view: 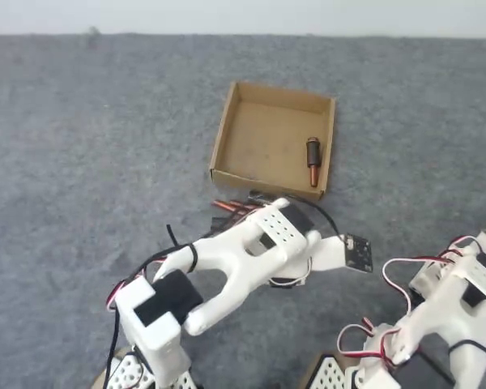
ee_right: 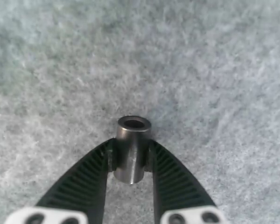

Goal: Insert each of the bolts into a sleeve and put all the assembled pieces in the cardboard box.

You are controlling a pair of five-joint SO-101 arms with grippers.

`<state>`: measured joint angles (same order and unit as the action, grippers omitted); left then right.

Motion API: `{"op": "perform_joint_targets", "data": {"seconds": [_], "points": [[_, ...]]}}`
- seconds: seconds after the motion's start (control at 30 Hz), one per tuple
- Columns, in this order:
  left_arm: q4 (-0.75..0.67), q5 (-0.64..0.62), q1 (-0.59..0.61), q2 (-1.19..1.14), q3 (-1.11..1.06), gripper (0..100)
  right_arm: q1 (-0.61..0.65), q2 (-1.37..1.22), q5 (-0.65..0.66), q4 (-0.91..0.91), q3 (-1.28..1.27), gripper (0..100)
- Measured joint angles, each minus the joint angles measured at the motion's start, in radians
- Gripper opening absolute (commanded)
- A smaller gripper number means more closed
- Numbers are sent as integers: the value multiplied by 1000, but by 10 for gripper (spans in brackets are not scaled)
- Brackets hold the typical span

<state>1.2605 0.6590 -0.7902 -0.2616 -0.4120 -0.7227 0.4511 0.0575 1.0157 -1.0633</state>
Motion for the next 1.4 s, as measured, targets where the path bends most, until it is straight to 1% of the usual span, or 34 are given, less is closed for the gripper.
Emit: {"op": "perform_joint_targets", "data": {"seconds": [0.1, 0.23, 0.4, 0.6, 0.87, 1.17, 1.23, 1.33, 1.4], "points": [[28, -6, -40, 0, 5, 11, 0, 0, 0, 0, 0, 6], [43, -109, -64, -2, 37, 11, 0, 0, 0, 0, 0, 6], [55, -204, -52, -2, 83, 11, 0, 0, 0, 0, 0, 6], [60, -272, 41, -2, 147, 11, 8, 0, 0, 0, 0, 6], [61, -414, 158, -2, 227, 11, 9, 0, 0, 0, 0, 6], [63, -420, 278, 0, 232, 11, 9, 0, 0, 0, 0, 6], [58, -428, 298, 35, 226, 11, 9, 0, 0, 0, 0, 6], [5, -436, 341, 129, 170, 11, 9, 0, 0, 0, 0, 6], [-41, -473, 384, 178, 121, 11, 9, 0, 0, 0, 0, 6]]}}
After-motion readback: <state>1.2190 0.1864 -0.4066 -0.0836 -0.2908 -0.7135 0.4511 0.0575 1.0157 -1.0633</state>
